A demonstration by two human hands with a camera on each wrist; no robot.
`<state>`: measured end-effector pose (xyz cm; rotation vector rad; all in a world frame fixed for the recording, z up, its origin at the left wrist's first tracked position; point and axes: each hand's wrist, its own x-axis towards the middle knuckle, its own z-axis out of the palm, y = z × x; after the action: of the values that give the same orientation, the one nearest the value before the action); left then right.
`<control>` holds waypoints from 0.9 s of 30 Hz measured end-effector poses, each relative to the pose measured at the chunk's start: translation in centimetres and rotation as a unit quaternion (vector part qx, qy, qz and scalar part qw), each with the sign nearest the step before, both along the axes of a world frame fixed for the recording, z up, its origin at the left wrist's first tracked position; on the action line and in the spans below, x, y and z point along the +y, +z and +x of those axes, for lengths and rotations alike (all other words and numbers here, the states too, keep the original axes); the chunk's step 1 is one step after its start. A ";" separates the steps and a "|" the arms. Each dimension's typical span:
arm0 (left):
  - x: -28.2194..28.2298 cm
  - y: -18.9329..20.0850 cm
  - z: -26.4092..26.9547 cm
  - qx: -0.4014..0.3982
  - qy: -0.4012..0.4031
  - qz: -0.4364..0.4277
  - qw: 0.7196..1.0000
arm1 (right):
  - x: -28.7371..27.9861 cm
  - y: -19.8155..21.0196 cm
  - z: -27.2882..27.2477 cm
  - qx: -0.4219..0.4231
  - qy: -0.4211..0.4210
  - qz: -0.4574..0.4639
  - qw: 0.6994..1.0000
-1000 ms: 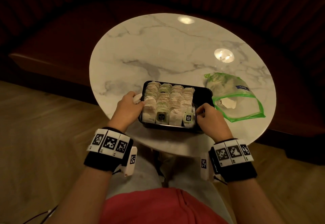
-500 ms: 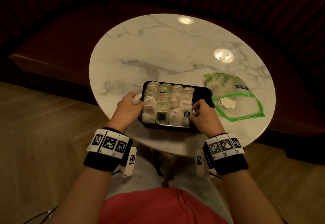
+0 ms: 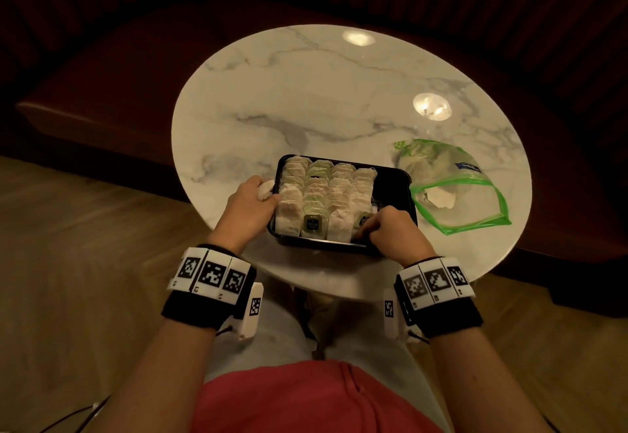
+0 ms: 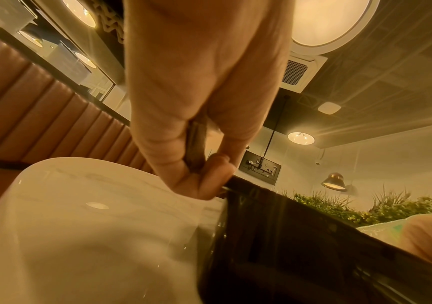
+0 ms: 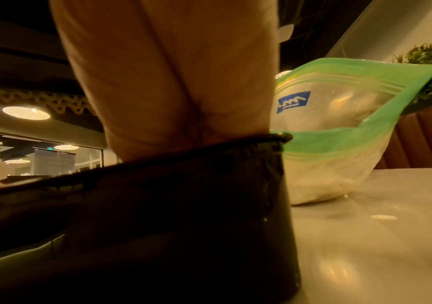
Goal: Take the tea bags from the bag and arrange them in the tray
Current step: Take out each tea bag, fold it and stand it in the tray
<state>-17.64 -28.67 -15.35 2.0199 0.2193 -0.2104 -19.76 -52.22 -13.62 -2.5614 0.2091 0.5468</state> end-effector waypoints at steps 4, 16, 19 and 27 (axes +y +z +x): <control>0.0 0.0 0.0 -0.001 -0.007 0.004 1.000 | 0.1 0.1 -0.1 0.000 0.016 -0.008 1.000; 0.1 -0.2 0.0 -0.010 -0.017 0.004 1.000 | 0.1 -0.5 0.0 -0.028 0.014 -0.017 0.999; 0.0 -0.1 0.0 -0.007 -0.015 0.005 1.000 | -0.2 -0.4 0.0 -0.043 -0.006 -0.007 0.999; -0.1 0.0 -0.1 -0.003 -0.009 0.001 1.000 | 0.0 0.1 -0.4 -0.129 -0.070 0.046 0.988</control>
<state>-17.72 -28.76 -15.33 2.0239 0.1974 -0.2169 -20.14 -52.26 -13.47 -2.4737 0.2625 0.1648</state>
